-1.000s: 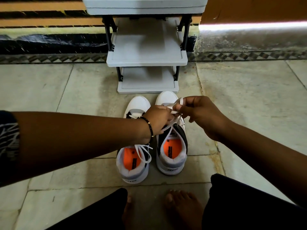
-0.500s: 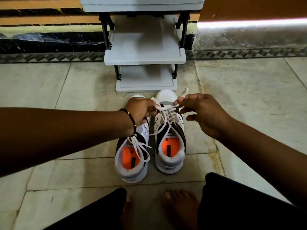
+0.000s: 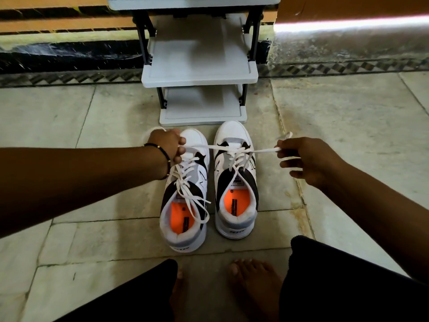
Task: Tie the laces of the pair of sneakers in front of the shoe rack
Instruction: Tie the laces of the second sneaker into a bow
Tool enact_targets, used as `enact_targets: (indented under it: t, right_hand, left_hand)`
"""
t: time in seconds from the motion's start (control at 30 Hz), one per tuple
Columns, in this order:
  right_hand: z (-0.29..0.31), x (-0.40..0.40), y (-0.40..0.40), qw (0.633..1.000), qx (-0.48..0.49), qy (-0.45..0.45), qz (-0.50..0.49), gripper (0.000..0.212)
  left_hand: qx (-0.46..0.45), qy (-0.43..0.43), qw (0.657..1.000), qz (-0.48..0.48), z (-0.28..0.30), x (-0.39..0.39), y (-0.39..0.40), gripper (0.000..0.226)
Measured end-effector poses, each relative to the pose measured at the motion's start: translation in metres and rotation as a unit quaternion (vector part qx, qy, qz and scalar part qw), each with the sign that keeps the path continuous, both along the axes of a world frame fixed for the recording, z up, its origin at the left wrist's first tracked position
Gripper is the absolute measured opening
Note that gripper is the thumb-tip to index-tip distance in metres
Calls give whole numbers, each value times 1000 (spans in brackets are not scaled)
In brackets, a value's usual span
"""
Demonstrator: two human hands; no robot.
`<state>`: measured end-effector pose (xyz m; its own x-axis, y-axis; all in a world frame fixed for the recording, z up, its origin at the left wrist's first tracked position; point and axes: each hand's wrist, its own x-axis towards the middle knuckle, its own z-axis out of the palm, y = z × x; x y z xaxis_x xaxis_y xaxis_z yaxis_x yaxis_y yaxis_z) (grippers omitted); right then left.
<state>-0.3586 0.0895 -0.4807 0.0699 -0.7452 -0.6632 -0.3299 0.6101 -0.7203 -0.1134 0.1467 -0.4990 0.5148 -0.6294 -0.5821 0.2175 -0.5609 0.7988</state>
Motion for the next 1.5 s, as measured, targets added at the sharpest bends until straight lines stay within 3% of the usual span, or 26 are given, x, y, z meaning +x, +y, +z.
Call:
enact_targets:
  t: [0.13, 0.2, 0.27, 0.33, 0.4, 0.43, 0.5, 0.6, 0.77, 0.93, 1.1, 1.27, 1.37, 1.5]
  right_hand:
    - [-14, -9, 0, 996, 48, 53, 46, 13]
    - [-22, -8, 1, 996, 17, 70, 49, 20]
    - [-28, -5, 3, 988, -93, 110, 64, 37]
    - [-30, -1, 3, 931, -274, 207, 125, 45]
    - [-24, 5, 2, 853, -414, 250, 197, 43]
    - [-21, 9, 0, 833, -438, 241, 236, 38]
    - [-17, 16, 0, 814, -427, 208, 334, 28]
    - [-21, 27, 9, 776, -394, 215, 443, 22]
    - [-23, 34, 15, 773, -407, 199, 444, 16]
    - [-21, 36, 14, 810, -395, 163, 402, 13]
    - [-18, 32, 12, 817, -386, 163, 395, 12]
    - [-21, 22, 10, 820, -363, 185, 402, 13]
    - [-26, 17, 8, 830, -330, 196, 405, 11]
    - [-28, 16, 3, 844, -297, 199, 399, 10]
  left_hand:
    - [135, -162, 965, -157, -10, 23, 2, 22]
    - [177, -189, 953, -159, -17, 28, 2, 25]
    - [200, -208, 947, -138, -17, 22, -1, 12]
    - [226, -300, 910, -177, -14, 11, -2, 46]
    - [163, -377, 875, -256, -10, -5, -1, 57]
    - [110, -381, 864, -311, -8, -13, -2, 55]
    - [28, -365, 830, -420, -6, -27, 0, 43]
    - [-16, -360, 777, -516, -6, -45, 1, 32]
    - [-57, -390, 743, -541, -6, -44, -3, 18]
    - [-92, -495, 631, -590, -3, -36, -6, 20]
    - [-92, -537, 603, -583, 1, -34, -9, 27]
    - [-87, -565, 548, -611, -3, -22, -7, 17]
    - [-50, -581, 513, -630, -12, -12, -3, 23]
    - [-43, -585, 498, -639, -14, -13, -3, 28]
